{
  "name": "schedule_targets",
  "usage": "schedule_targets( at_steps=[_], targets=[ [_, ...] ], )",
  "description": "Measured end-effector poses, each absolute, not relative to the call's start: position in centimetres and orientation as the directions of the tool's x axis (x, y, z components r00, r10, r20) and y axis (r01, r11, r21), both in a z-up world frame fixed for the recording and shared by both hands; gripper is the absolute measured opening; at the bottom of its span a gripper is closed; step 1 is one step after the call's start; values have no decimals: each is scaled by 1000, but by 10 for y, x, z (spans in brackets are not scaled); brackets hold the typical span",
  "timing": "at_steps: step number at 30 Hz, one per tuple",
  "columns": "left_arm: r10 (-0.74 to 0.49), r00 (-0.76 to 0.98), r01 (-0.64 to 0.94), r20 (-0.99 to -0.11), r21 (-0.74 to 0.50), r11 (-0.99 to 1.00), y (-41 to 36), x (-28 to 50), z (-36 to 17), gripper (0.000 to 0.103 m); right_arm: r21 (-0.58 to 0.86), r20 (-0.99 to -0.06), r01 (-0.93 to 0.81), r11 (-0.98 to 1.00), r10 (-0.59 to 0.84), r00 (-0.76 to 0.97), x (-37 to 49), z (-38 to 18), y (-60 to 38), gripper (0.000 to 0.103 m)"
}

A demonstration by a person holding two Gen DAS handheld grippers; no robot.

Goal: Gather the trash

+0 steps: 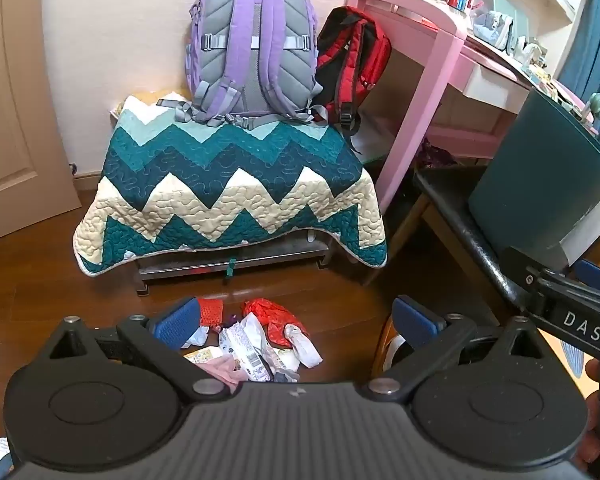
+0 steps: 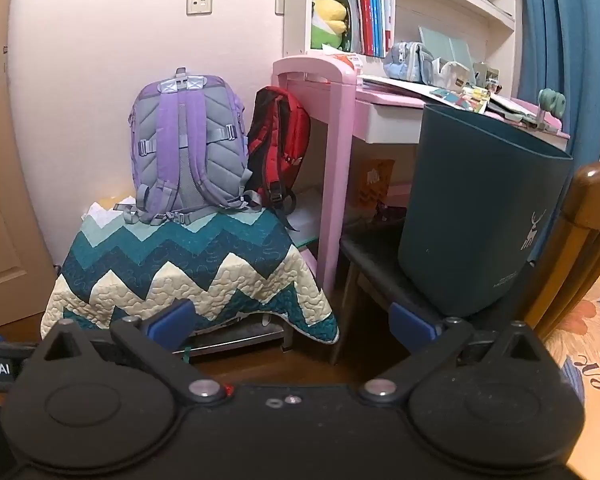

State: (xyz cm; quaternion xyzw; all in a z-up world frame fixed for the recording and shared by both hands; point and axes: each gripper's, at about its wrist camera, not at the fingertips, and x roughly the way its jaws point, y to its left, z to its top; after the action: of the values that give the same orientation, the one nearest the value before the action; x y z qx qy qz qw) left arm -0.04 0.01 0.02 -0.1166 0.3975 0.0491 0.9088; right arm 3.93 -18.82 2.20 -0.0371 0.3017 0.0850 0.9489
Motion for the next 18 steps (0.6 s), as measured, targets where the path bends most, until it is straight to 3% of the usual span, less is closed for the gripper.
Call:
schedule_targets(
  at_steps=[18],
  targets=[
    [-9, 678, -177, -735, -176, 968, 3, -1, 3, 103, -37, -572, -195, 980, 139, 808, 33, 20, -184, 103]
  ],
)
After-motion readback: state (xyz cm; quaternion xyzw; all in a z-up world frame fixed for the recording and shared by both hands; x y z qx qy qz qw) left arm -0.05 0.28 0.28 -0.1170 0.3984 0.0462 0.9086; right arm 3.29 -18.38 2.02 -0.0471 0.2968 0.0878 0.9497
